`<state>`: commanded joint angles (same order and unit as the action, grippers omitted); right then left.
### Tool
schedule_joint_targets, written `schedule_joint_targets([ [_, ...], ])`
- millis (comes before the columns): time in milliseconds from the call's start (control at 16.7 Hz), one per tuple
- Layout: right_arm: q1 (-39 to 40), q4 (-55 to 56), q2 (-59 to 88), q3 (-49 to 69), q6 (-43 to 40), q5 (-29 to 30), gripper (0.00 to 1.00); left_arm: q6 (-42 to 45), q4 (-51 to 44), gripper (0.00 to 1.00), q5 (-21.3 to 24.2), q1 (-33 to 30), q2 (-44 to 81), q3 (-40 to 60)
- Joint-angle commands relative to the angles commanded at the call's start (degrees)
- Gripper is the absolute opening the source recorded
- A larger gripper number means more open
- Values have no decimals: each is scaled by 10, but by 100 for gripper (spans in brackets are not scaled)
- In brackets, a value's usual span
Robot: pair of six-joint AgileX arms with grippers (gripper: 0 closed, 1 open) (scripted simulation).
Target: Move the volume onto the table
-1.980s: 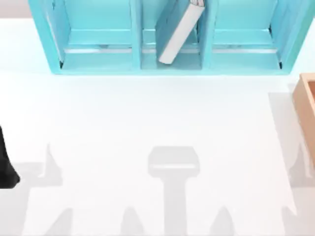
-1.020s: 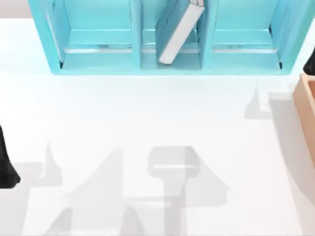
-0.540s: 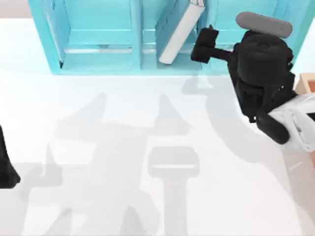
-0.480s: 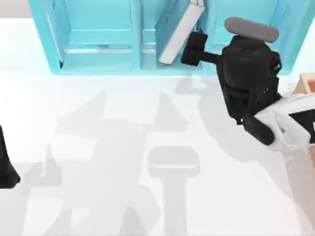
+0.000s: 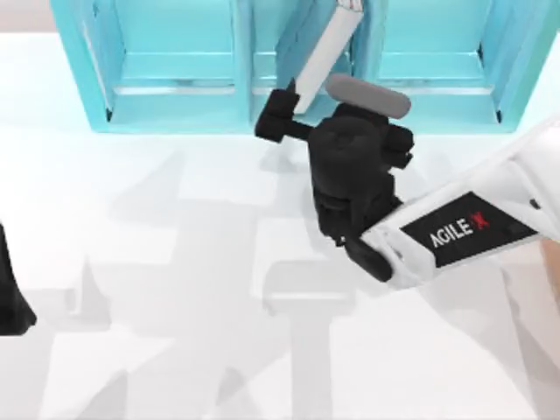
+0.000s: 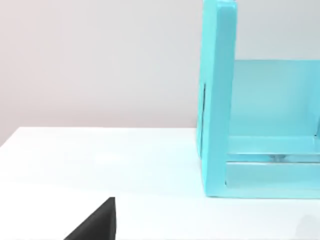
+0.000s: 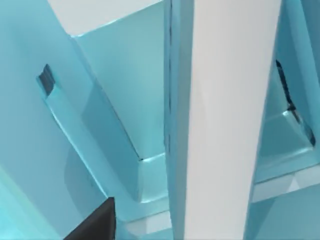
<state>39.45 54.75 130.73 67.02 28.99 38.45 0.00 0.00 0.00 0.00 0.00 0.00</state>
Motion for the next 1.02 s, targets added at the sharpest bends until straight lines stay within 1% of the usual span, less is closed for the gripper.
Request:
schedule_joint_targets([
  [360,-3,-2,-1,-1,-1,-2,100,0,0,100,0,0,0,0],
  [480,-8,-9,11,20,-1,-7,100,0,0,100,0,0,0,0],
  [1020,-62,-99,133,241,-13,-60,100,0,0,100,0,0,0,0],
])
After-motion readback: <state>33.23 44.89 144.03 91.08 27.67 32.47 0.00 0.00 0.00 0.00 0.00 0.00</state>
